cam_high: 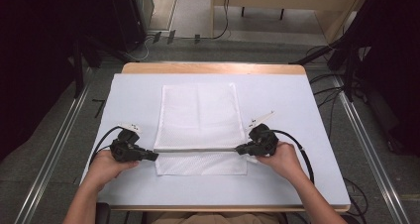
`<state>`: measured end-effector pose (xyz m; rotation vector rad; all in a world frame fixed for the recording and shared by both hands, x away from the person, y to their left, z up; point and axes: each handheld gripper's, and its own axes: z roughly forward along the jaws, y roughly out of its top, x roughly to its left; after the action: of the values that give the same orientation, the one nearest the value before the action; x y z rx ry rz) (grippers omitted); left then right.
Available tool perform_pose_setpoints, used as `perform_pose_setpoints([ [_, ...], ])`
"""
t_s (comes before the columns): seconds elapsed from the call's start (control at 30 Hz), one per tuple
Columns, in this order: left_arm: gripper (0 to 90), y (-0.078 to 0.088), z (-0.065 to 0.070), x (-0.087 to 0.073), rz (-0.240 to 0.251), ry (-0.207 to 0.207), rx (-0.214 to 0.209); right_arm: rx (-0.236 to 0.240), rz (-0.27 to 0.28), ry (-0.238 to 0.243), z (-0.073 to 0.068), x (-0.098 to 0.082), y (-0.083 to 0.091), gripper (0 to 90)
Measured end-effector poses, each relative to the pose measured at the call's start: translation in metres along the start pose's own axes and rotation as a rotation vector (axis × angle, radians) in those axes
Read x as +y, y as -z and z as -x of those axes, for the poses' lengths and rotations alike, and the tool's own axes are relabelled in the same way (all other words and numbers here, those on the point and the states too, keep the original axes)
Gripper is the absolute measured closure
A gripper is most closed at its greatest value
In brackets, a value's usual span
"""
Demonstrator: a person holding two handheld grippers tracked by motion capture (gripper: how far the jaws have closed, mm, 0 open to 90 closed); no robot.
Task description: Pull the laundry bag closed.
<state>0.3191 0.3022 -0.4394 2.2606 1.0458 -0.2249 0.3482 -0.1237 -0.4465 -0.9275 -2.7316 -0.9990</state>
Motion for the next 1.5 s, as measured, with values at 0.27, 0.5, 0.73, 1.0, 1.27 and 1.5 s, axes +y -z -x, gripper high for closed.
perform_pose_setpoints([
  [0.27,79.2,-0.001,-0.001,0.001,0.014,0.031,-0.001,-0.008,0.006,0.027,-0.002,0.001,-0.004,86.4],
  [0.5,67.0,0.002,0.000,0.003,0.045,0.028,0.016,0.006,0.064,0.029,-0.002,0.002,0.000,76.3],
  [0.73,52.9,0.005,0.003,0.004,0.099,0.032,0.031,-0.009,0.094,0.013,0.002,0.002,0.002,68.0],
  [1.0,42.7,0.014,-0.001,0.003,0.199,0.031,0.095,-0.046,0.141,-0.003,0.007,0.000,0.007,58.3],
  [1.27,37.0,0.022,-0.005,0.000,0.270,0.047,0.153,-0.127,0.187,-0.071,0.018,-0.001,0.023,45.2],
  [1.5,36.6,0.029,-0.013,-0.003,0.315,0.090,0.185,-0.234,0.203,-0.068,0.032,-0.009,0.036,44.5],
])
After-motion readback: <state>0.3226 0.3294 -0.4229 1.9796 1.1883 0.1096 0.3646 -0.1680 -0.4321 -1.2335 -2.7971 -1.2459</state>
